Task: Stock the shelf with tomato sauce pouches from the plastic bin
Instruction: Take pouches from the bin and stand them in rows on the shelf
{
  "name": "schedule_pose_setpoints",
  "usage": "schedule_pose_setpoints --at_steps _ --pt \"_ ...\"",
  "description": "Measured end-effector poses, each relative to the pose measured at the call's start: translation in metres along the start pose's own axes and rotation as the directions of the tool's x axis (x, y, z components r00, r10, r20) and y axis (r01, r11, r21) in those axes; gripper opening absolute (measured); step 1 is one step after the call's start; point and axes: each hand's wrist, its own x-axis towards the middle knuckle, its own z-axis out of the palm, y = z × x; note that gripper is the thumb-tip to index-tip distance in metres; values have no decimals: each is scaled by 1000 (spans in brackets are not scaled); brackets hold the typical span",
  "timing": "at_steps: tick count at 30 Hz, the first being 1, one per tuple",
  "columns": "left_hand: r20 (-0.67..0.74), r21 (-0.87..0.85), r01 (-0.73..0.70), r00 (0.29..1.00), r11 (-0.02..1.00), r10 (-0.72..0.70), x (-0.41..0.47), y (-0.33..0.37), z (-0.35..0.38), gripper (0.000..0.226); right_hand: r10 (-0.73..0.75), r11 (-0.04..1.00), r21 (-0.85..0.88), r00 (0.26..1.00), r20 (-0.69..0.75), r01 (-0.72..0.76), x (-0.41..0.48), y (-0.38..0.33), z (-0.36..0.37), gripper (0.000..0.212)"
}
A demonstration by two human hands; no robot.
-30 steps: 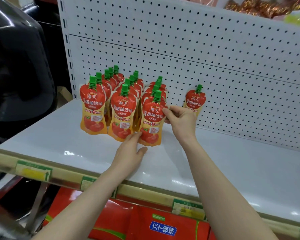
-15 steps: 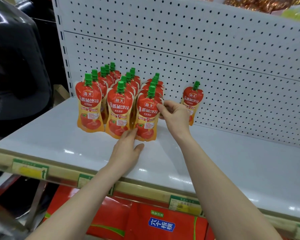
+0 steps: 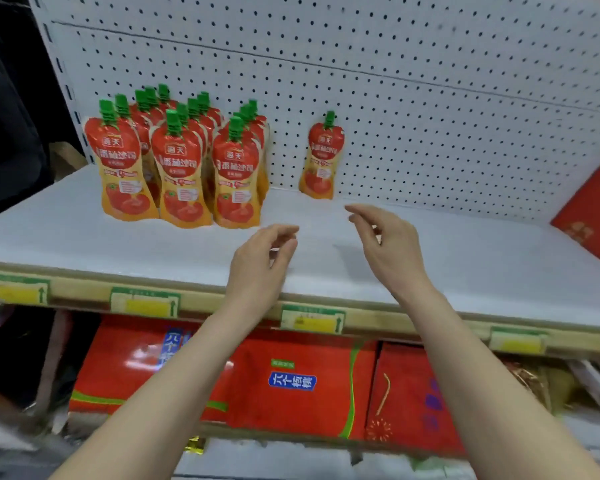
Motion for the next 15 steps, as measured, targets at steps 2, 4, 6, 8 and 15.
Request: schedule_pose_setpoints --at_steps 2,4,6,8,15 --pt "12 -68 -43 999 997 44 -23 20 25 19 33 999 -22 997 -76 -34 -39 21 -31 26" --pt "40 -116 -69 996 991 74 -46 39 50 18 92 995 -7 981 -170 -95 -80 41 -61 25" --pt "88 -159 -74 992 984 88 -70 55 78 17 150 988 6 955 -254 -153 -123 60 -88 23" --pt "138 -198 -84 984 977 113 -95 66 108 17 201 977 4 922 -330 -212 -167 80 -110 22" --pt "446 -192 -33 887 981 117 -196 62 214 20 544 823 59 755 -368 -564 -325 158 -142 23"
